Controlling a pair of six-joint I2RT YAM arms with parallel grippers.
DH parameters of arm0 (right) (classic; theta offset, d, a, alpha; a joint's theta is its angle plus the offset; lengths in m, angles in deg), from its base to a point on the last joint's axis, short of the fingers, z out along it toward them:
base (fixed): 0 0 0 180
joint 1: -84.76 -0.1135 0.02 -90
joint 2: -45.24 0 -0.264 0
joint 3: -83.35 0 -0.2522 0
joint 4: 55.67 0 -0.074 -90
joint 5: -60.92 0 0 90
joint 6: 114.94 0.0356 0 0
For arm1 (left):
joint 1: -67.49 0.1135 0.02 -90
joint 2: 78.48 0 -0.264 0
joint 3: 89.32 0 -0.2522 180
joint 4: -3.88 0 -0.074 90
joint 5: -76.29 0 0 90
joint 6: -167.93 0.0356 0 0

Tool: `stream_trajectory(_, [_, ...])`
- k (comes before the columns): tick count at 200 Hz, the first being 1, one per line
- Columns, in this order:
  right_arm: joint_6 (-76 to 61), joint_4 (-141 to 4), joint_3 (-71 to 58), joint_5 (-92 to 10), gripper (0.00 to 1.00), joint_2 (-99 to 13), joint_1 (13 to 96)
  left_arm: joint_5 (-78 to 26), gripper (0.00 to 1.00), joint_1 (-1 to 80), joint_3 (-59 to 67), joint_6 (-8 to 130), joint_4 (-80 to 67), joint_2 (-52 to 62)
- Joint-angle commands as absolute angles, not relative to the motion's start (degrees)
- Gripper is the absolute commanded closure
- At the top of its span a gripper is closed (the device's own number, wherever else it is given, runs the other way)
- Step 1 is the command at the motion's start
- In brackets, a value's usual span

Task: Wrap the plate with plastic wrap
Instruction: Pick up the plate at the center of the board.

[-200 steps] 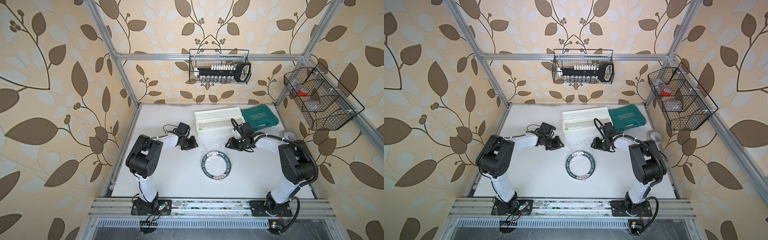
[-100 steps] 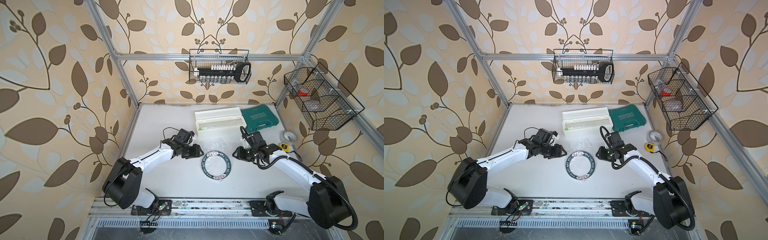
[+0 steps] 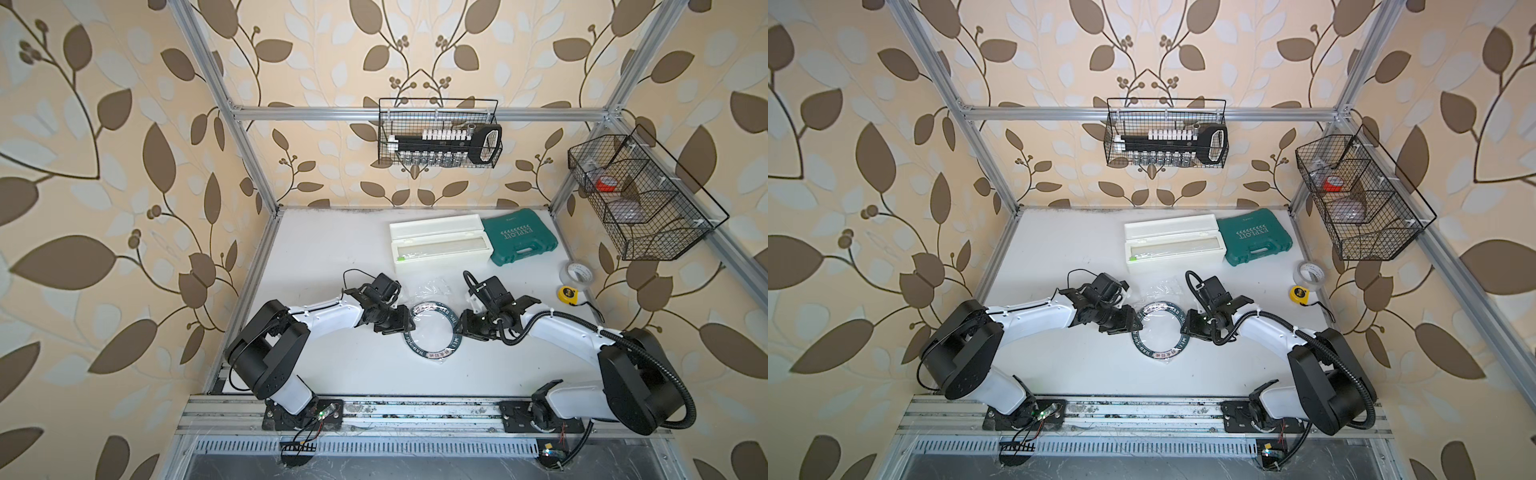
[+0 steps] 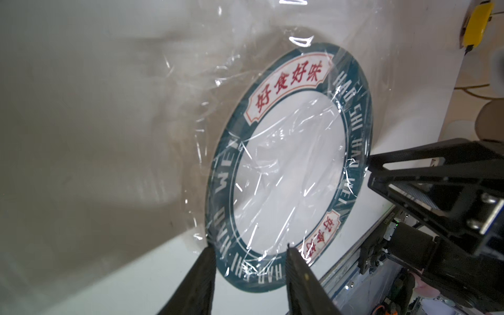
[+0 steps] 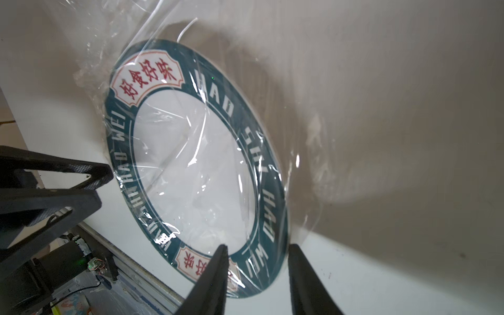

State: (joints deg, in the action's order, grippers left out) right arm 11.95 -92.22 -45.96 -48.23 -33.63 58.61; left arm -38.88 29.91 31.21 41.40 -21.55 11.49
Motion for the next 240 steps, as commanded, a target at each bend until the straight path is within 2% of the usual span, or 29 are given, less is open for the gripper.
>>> stream_trajectory(1, [13.22,-88.50,-47.94,-50.52,0.62,-35.18,58.32,-40.42,0.60,29.03,32.49,40.19,-17.29,13.12])
stream_trajectory(54, [15.84,-80.77,-52.02,-54.60,0.63,-37.50,59.06,-43.04,0.70,28.28,34.93,36.84,-11.57,15.22])
stream_trajectory(103, [22.23,-63.96,-59.08,-64.84,0.63,-35.18,62.98,-46.47,0.76,28.29,39.48,29.37,-0.22,15.00])
stream_trajectory(146, [23.18,-65.56,-59.90,-67.30,0.64,-29.88,66.35,-46.19,0.94,28.34,41.24,23.29,5.39,11.70])
stream_trajectory(159, [23.32,-67.11,-59.82,-68.07,0.61,-28.50,67.69,-46.05,1.00,28.34,41.50,21.41,6.46,10.49])
stream_trajectory(183, [22.57,-72.67,-58.09,-68.18,0.57,-26.65,68.65,-46.60,1.00,28.36,42.45,17.97,9.68,8.78])
stream_trajectory(224, [26.09,-69.29,-57.52,-71.55,0.56,-24.75,68.67,-47.11,1.00,28.32,42.64,15.85,12.36,7.60])
stream_trajectory(240, [25.03,-72.22,-56.64,-70.94,0.51,-24.21,68.79,-46.61,1.00,28.65,42.48,16.03,11.64,6.85])
